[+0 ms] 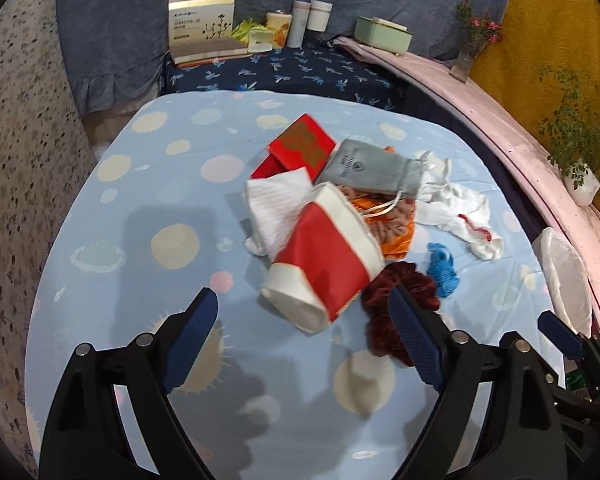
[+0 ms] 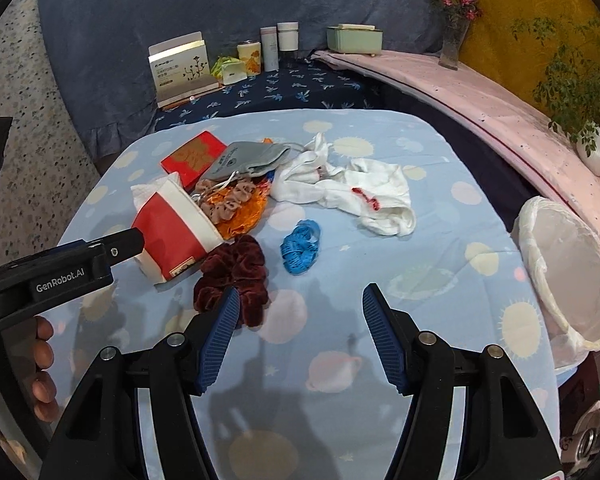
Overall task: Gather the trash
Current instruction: 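Move both tools back over the table toward the remaining trash, then grasp the red-white cup with the left gripper while the right gripper grasps the dark red scrunchie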
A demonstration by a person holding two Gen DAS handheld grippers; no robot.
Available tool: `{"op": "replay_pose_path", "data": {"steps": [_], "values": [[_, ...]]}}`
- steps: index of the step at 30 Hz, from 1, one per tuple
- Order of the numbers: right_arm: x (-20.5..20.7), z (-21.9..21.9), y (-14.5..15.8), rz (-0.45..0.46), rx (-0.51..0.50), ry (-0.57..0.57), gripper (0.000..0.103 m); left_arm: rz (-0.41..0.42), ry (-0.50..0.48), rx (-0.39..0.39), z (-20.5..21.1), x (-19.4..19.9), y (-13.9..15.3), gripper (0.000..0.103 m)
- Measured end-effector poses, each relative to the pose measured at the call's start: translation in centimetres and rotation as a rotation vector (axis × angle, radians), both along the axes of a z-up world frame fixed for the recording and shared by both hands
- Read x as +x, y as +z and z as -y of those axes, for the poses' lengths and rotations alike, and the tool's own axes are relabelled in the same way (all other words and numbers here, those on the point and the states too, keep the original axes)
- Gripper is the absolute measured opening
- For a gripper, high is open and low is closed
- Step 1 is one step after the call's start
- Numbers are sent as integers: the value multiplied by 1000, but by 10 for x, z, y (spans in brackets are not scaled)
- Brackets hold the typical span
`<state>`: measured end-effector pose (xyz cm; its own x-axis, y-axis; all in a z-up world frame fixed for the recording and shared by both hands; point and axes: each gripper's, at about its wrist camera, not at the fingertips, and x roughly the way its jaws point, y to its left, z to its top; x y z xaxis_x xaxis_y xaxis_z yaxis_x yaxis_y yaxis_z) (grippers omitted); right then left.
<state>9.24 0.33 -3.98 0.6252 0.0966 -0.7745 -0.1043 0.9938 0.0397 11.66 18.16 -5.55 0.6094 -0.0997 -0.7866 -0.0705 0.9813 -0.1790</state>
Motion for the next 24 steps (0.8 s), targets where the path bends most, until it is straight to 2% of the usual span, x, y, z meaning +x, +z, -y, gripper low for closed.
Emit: {"op": "replay_pose_path", "data": {"steps": [4,18,21,23,24], "values": [[8,-15,-14,-26,16,24,62,-17,14,-10,-10,2,-9,89],[36,-46,-51,-96,47,65,67,-68,3,-28,-12,31,-31,89],[40,-48,-59,-113,53,65,67,-75,-10,-33,-9,36,-35,82],[43,-48,-63,-122,60,62,67,-89,-25,-33,-5,39,-39,70],[44,-47,-65,-124,67,61,67,-96,-31,-34,-4,40,-40,68]]}}
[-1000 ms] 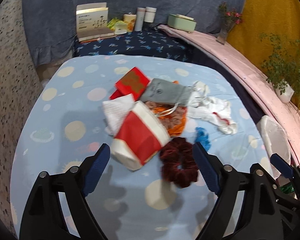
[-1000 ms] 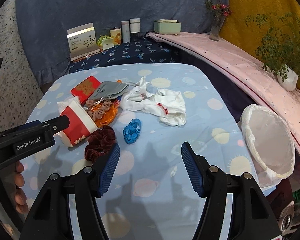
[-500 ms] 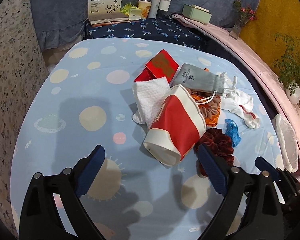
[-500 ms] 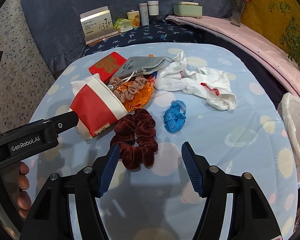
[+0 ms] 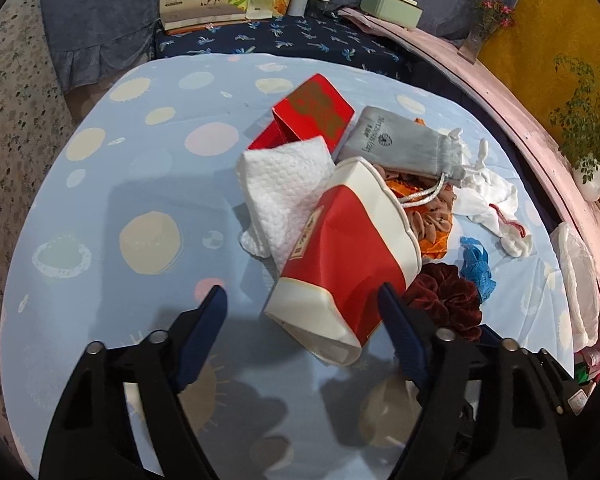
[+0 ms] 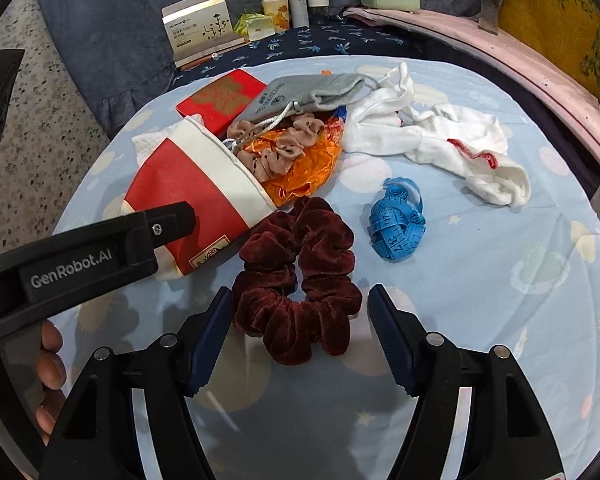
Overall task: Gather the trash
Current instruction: 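Grasp the red-white cup with the left gripper while the right gripper grasps the dark red scrunchie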
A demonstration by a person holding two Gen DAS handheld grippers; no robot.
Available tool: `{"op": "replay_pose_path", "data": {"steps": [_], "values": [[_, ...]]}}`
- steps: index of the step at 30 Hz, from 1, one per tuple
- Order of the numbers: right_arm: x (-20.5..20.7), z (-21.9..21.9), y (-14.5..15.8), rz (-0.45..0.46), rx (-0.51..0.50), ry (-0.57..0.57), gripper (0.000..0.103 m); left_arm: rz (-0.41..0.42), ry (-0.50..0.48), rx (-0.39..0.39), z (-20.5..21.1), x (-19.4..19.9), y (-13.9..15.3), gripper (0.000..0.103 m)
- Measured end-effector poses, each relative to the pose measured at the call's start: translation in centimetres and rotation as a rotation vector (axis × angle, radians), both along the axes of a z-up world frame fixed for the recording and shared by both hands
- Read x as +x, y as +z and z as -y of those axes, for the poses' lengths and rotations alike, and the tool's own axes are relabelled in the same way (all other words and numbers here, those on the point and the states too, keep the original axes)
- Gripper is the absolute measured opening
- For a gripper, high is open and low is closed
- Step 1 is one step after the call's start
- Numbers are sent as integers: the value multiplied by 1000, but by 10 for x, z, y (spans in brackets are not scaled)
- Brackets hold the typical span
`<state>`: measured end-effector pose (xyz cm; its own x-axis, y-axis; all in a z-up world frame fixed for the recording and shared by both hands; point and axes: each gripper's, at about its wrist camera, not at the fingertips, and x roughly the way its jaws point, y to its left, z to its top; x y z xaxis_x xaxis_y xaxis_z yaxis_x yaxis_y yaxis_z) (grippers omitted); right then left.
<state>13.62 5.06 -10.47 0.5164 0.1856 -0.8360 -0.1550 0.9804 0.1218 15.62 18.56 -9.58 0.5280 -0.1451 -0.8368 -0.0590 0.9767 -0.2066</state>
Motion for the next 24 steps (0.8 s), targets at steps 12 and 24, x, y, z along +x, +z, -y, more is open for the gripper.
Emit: {"op": "replay_pose_path", "data": {"steps": [12,24], "values": [[-11,6,10,30,15,51,27,42,-55,-20,20,-11,12,42],[-34,64,78,193,43,-35,25,152,-105,-34,56,-28,68,42]]}}
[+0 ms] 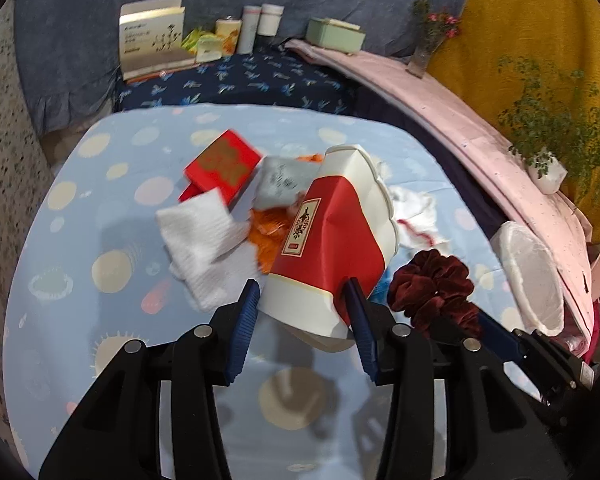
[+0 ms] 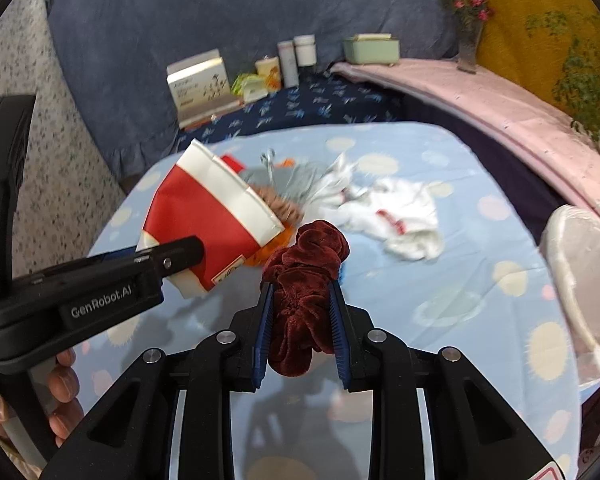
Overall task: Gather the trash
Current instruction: 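Grasp the red-white cup with the left gripper while the right gripper grasps the dark red scrunchie, then carry the cup and scrunchie over the wastebasket and release both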
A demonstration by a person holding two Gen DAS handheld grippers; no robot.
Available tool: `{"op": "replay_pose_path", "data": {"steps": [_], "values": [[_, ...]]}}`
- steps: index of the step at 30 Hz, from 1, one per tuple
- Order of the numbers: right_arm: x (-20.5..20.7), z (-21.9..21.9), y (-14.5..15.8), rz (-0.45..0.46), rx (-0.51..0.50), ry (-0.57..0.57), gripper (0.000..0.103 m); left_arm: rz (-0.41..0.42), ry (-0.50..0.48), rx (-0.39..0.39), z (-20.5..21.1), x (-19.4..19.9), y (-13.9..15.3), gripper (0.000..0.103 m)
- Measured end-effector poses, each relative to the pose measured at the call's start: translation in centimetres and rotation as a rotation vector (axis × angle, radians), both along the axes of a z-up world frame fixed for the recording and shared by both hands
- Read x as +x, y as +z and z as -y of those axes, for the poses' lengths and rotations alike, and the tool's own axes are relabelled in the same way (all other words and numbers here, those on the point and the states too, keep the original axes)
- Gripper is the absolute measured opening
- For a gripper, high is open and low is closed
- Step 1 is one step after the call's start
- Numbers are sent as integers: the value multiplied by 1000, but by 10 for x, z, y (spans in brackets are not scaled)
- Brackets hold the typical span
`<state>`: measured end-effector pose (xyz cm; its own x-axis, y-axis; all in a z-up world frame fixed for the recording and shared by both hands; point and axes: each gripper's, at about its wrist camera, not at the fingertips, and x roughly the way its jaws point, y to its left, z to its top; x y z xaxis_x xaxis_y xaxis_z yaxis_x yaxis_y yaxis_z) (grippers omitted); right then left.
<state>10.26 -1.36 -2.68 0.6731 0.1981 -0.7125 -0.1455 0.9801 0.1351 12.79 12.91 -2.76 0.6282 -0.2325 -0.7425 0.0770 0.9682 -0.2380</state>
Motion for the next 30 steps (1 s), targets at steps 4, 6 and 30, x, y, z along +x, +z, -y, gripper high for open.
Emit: {"op": "replay_pose_path", "data": {"steps": [4,6,30], "values": [[-7,29,28,69,9,-48,25,46,-43,-9,23,-4,23,42],[-10,44,42,104,7,-74,25,69,-69,-11,37,-4,35,42],[-41,229,101,269,-32,-445,25,191,-416,-24,237,-1,101,43]]}}
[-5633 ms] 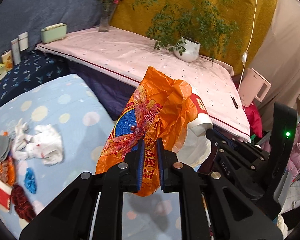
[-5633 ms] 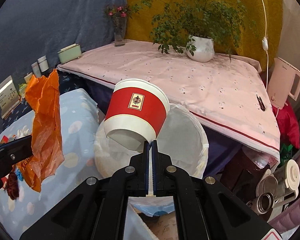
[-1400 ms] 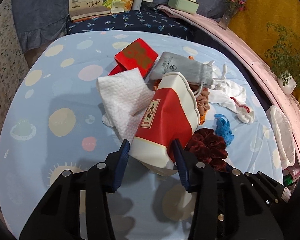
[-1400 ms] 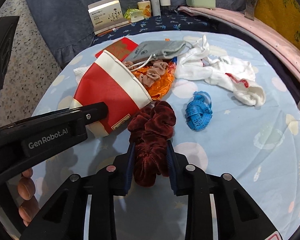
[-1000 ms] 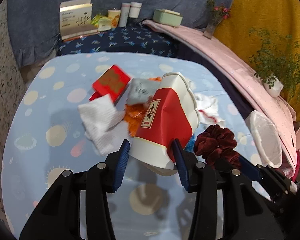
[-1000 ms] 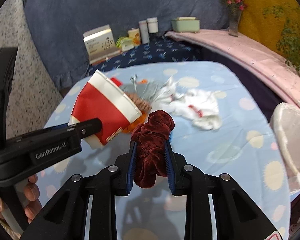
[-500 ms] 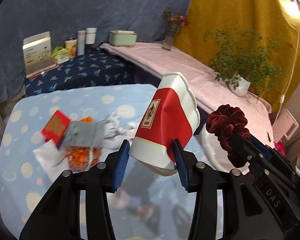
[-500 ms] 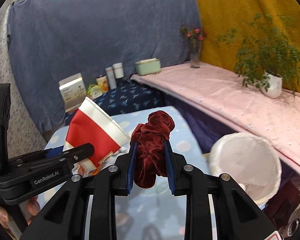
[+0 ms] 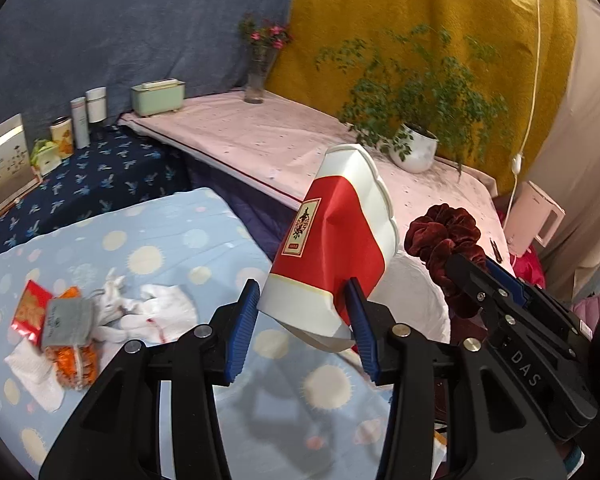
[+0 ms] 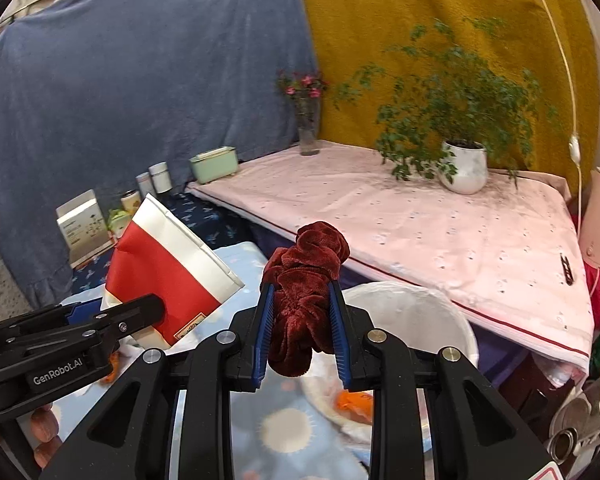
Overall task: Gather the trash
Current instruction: 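Carry the cup and scrunchie over the wastebasket and release both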
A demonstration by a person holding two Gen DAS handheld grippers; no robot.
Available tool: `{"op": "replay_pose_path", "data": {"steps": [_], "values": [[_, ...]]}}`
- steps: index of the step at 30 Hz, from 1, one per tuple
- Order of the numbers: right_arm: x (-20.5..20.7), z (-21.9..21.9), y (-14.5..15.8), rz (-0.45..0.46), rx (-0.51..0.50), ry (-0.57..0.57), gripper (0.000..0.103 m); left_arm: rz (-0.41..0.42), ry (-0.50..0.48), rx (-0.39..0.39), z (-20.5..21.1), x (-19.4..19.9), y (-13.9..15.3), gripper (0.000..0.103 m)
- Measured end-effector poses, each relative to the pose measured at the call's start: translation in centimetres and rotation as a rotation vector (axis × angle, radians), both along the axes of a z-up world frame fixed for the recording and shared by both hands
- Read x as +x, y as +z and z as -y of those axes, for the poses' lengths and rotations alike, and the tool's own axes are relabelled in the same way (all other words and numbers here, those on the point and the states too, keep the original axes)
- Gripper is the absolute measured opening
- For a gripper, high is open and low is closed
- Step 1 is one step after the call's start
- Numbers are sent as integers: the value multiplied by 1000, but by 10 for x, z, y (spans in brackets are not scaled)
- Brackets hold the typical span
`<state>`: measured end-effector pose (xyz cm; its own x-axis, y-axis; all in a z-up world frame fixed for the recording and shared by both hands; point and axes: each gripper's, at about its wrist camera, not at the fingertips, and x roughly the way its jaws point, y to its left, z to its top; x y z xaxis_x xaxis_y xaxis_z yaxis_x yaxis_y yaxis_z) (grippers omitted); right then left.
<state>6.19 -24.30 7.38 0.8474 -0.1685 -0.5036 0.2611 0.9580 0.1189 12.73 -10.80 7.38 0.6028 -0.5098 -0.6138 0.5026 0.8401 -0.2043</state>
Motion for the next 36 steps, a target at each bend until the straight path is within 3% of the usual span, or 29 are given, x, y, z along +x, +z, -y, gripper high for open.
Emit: {"op": "replay_pose_path", "data": {"steps": [12,16,18,25,36], "values": [[4,73,-25,-59,43,-132,27,-56,-109,-3,71,23,-19,43],[8,87,-29,-67,49,-159,28,-57,-103,-7,82,28,-22,67],[8,90,-30,-68,54,-169,33,-43,-96,-2,85,28,-21,68],[4,88,-27,-59,56,-161,40,-40,-67,25,77,30,-26,70],[5,51,-11,-33,32,-87,52,-35,16,7,37,29,-19,70]]}}
